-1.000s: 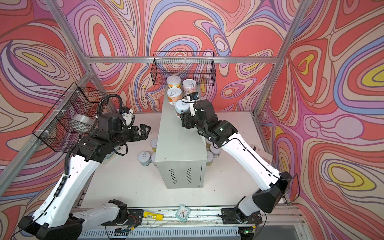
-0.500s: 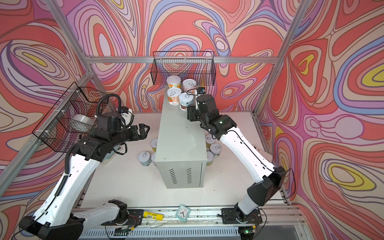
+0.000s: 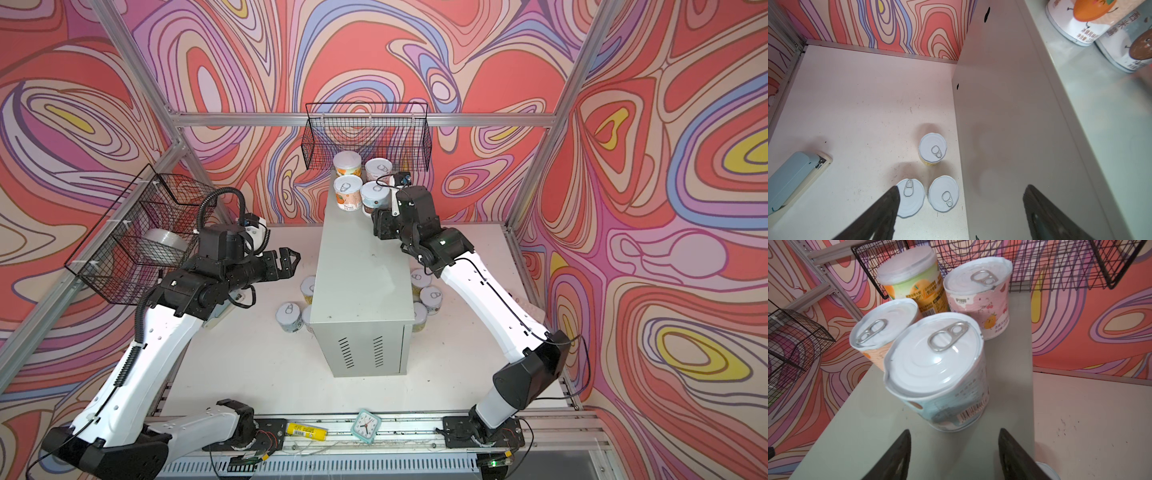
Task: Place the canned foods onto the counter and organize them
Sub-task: 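Push the pale blue-labeled can with the right gripper toward the other cans, then open the right gripper to release the pale blue-labeled can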
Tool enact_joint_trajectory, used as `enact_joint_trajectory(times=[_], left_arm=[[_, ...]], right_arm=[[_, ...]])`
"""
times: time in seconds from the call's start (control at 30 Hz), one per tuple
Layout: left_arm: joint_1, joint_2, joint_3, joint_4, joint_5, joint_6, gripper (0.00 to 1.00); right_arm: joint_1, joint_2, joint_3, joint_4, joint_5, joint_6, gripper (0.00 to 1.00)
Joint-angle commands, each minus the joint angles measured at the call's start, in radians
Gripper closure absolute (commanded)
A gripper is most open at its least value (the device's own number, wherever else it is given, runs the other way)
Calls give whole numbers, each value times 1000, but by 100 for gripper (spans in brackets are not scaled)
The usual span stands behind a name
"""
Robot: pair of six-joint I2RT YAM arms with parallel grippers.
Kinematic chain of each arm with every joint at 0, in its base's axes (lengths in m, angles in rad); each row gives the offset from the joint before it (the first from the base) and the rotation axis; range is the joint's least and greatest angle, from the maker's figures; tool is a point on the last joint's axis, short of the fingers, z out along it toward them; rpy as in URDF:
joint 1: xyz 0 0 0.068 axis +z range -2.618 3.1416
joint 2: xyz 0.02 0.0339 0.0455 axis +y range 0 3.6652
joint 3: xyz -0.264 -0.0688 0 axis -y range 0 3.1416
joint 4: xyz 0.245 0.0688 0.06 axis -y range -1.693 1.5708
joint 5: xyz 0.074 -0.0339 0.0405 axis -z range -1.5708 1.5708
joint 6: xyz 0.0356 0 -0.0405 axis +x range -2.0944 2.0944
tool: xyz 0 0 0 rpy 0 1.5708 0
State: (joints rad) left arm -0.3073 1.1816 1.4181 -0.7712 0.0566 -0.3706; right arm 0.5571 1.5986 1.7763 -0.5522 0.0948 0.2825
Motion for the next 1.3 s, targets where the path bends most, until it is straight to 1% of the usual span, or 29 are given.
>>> enact_joint_trajectory(times=[0.0, 0.2, 0.3, 0.6, 1.27], left_arm=[[6, 11, -11, 40, 20, -3, 7], [6, 26, -4, 47, 22, -10, 8], [5, 35, 1, 48, 23, -10, 8], [8, 53, 7, 54, 24, -16, 8], [8, 70, -19, 83, 25, -25, 8]], right_arm=[[-1, -4, 9, 30, -56, 13, 32], [-15, 34, 40, 33, -27, 16, 32], [-26, 69, 88, -4, -2, 27, 31], [-67, 110, 120, -11, -9, 55, 31], [-80, 142, 141, 11, -13, 67, 31]])
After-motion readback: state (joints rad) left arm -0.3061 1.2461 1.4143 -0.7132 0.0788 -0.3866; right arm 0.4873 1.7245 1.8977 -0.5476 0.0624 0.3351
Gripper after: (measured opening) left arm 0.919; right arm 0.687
